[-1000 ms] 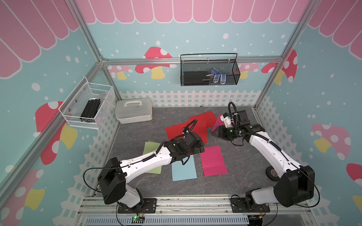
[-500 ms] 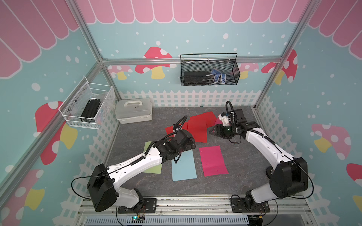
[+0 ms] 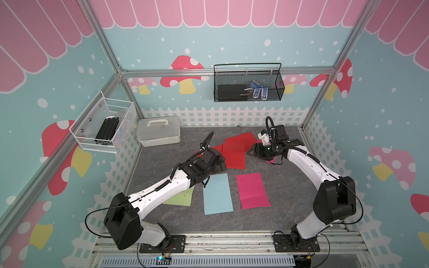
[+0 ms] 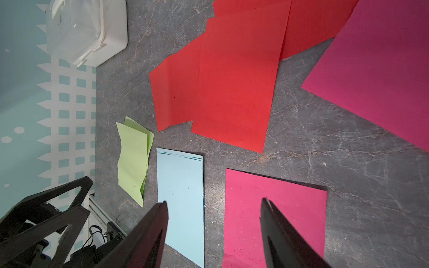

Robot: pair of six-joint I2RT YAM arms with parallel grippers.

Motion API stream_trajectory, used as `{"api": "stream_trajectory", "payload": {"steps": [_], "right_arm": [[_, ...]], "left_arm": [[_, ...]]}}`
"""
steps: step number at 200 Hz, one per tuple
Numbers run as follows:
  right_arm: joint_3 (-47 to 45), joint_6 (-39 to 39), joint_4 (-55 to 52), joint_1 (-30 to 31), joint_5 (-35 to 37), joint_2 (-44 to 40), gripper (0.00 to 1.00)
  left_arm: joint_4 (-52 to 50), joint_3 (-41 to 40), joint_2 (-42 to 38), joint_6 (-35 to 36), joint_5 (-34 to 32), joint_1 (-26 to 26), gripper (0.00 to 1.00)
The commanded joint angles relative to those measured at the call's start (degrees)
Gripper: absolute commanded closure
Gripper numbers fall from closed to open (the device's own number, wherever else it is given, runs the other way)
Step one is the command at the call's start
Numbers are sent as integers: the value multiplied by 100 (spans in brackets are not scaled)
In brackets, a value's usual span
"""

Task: Sort the scattered colored papers by color
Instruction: Place the colored paper at the center of the board.

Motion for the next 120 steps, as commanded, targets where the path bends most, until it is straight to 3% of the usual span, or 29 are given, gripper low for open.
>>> {"api": "stream_trajectory", "payload": {"steps": [1,77,120], "right_arm": [[68,122,-113,-30,-53,-112,34],[-320,170,-111,-77,226,-949,33],[-299,77,-92,-381,223,-652,33]], "left_arm": [[163,-176,-301,94,35,40,4],[193,-672,-950,116,-80,77,2],[203,-823,-1116,93,-40,230,2]]}}
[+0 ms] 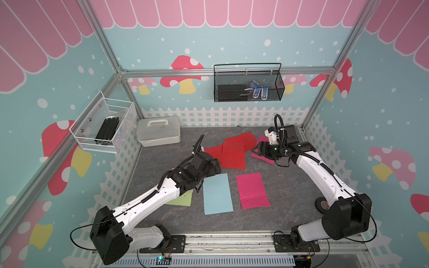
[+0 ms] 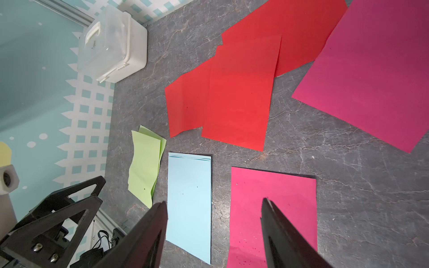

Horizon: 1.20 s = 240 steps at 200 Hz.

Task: Sort the scattered colored papers by color
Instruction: Pick up the colored paper from the center of the board.

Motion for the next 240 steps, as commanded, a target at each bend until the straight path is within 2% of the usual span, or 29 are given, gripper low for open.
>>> {"api": "stream_trajectory", "payload": {"steps": [1,46,101,128,189,240], "right_arm": [[-46,-62,-48,-224,65,256,33],[439,-105,-31,-1045,87,993,33],[818,522,325,-1717,-84,2196,35],[123,1127,1121,-1907,-446,2246,36],[-1612,2246,2721,-2180,-746,1859,35],[-2143,2701,3542,-2336,-1021,2110,35]], "left_arm": [[11,-78,-194,41,-79,116,2],[79,-30,-249,236,84,401,2],[419,-8,243,290,645,786,2],[582,22,530,263,876,927,2],[659,97,713,322,1223,1172,2],[676,51,655,348,1352,1257,2]]}}
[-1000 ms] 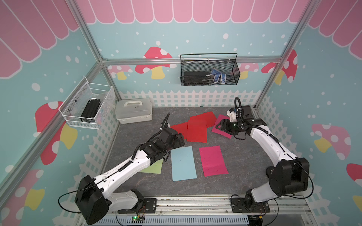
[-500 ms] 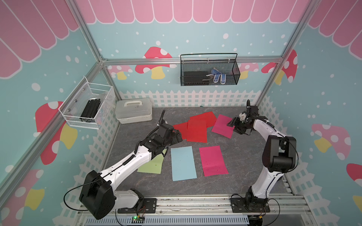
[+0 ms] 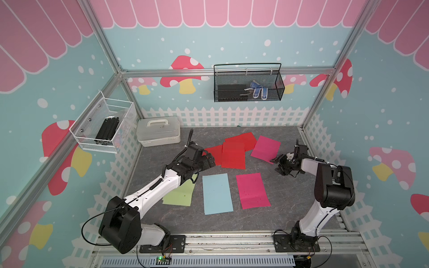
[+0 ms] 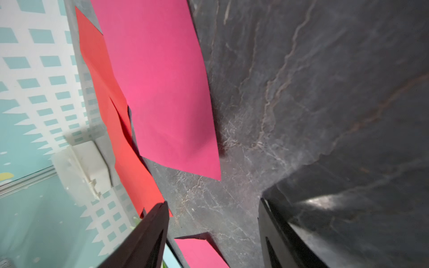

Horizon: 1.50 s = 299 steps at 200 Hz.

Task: Sort the scattered colored papers by color
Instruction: Pick up the colored paper from the center of the board.

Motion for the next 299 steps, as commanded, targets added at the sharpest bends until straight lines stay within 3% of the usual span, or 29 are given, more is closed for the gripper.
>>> {"api": "stream_trajectory", "payload": {"steps": [1,27,69,170,189,217,256,299], "right_arm": [[-178,464,629,-74,-165,189,35],[-405,988,1440,-110,-370,472,35],[-361,1267,1844,-118,-475,1018,36],[18,1205,2078,-129,-441,1571,43],[137,1200,2090,-128,-488,1706,50],[237,1184,2110,-133,-546,1851,70],[304,1146,2114,-128,-617,1905,89],[311,922,1970,-132,-659,1816,100]], "left_arm": [[87,83,-32,128,109,55,2],[86,95,-62,126,149,84,2],[86,82,-139,114,169,112,2],[100,118,-73,46,244,116,2],[118,100,-74,27,252,114,2],[198,41,-119,3,265,122,2],[704,-215,-171,-148,638,176,2],[1319,-524,-150,-386,1117,293,1]]}}
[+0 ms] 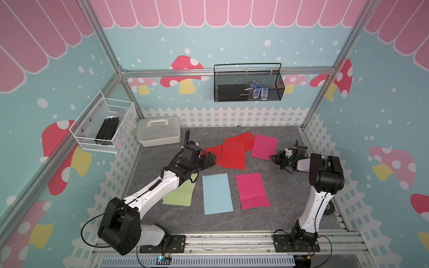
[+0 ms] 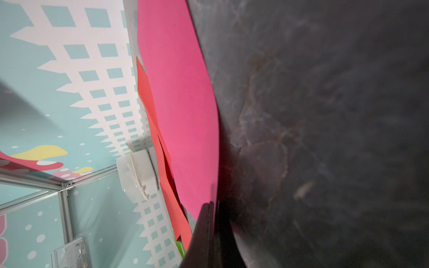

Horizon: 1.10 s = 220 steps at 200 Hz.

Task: Sort the scattered colored papers by color
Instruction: Pick up the colored paper from the center of the board.

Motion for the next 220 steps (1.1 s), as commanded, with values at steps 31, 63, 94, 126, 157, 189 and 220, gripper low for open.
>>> {"api": "stream_trajectory", "payload": {"steps": [31,63,94,126,157,189,220], "right_arm": [[-146,-223,-781,6,292,33,100],[-200,-436,-1001,17,279,-345,100],[-297,-572,-1188,63,180,-934,100],[-255,-741,-1555,187,27,-1687,100],[-90,-799,-1864,355,-117,-2205,100],[60,-741,-2002,603,-281,-2509,100],[225,-666,-2111,901,-373,-2699,100]], "left_arm": [[1095,-407,45,-438,928,219,1],[1775,-579,192,-695,1396,293,1],[2498,-691,402,-983,1878,308,1],[2969,-683,665,-1156,2268,304,1],[3561,-766,893,-1465,2556,308,1],[4861,-900,1275,-2191,3001,312,1],[5995,-972,1695,-2832,3234,459,2]]}}
